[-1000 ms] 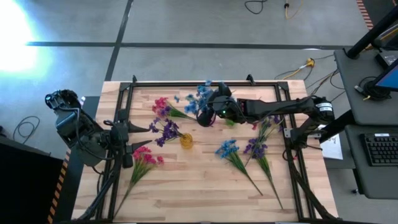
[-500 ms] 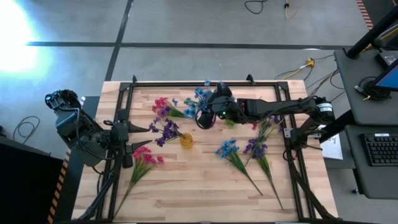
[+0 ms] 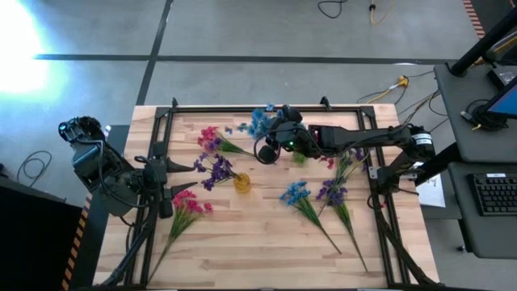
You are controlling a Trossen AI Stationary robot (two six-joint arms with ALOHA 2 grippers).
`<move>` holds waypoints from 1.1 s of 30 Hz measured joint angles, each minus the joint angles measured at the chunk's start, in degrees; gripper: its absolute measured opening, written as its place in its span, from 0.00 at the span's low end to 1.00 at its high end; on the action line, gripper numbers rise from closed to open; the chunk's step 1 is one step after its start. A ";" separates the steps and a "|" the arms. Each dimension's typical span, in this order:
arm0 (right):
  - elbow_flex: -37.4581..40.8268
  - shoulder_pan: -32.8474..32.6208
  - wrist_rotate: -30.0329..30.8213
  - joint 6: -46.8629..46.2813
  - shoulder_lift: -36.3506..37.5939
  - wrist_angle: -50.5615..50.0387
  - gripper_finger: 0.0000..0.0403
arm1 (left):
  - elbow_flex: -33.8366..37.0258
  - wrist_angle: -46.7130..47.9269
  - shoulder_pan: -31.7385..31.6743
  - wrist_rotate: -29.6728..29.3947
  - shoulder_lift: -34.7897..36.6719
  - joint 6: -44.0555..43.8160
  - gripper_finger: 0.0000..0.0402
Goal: Sort flowers into vase by color
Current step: Put the left blue flowers into the pink vase
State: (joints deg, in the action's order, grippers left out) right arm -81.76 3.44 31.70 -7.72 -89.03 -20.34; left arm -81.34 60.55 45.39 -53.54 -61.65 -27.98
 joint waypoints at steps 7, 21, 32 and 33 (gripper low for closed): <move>0.04 0.32 0.02 1.85 0.00 -0.17 0.04 | 0.05 0.16 0.00 0.04 0.00 -0.18 0.39; 1.33 1.38 0.95 1.05 -0.02 -0.40 0.04 | 0.07 0.48 0.02 0.12 0.00 -0.20 0.39; 3.01 1.38 1.31 -0.18 -0.06 -0.08 0.04 | 0.07 0.48 0.00 0.15 0.00 -0.44 0.39; 3.04 1.38 1.33 -0.19 -0.36 0.12 0.04 | 0.07 0.48 0.02 0.15 0.00 -0.44 0.39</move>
State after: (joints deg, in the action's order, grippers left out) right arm -78.72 4.82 33.04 -7.91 -89.39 -20.22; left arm -81.28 61.04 45.40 -53.39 -61.65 -28.42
